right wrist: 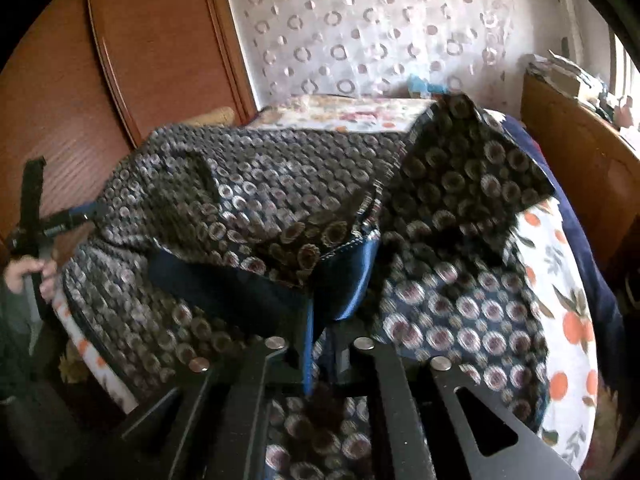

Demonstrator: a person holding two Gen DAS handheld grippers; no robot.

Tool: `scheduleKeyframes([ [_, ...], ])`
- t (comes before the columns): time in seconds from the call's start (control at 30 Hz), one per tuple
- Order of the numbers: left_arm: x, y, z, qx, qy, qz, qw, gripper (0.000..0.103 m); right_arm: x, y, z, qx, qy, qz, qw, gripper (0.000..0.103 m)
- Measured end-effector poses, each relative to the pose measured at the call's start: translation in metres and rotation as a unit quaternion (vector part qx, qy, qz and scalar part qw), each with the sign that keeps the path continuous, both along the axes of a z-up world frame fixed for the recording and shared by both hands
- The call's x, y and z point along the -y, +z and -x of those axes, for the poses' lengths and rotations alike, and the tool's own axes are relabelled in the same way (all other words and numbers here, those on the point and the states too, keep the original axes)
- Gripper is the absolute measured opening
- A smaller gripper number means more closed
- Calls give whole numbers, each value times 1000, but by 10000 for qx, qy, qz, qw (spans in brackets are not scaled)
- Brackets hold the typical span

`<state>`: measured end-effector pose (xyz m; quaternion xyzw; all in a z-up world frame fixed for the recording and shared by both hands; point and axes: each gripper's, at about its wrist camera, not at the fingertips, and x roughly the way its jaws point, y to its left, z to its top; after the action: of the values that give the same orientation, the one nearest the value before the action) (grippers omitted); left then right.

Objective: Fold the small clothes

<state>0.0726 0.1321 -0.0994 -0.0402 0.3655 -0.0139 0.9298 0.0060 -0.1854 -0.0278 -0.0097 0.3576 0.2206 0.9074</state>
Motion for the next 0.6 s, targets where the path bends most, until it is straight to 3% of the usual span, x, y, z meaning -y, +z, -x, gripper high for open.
scheduleKeyframes([
  [0.13, -1, 0, -1, -19, 26, 14, 10000, 74, 13, 15, 12, 154, -65, 36, 9999, 15],
  [0.2, -1, -1, -1, -28, 26, 8, 10000, 74, 17, 29, 21, 309, -197, 132, 9992, 42],
  [0.27, 0, -1, -1, -41, 10, 9, 10000, 74, 24, 43, 20, 524, -257, 78, 9983, 52],
  [0.4, 3, -3, -2, -76, 9, -44, 10000, 68, 36, 71, -6, 843, -574, 135, 9947, 53],
  [0.5, 3, -3, -3, -85, 30, -40, 10000, 68, 40, 81, -46, 840, -840, 351, 9923, 53],
  [0.6, 4, -2, -2, -59, 23, -39, 10000, 68, 39, 79, -88, 618, -926, 112, 9937, 53],
])
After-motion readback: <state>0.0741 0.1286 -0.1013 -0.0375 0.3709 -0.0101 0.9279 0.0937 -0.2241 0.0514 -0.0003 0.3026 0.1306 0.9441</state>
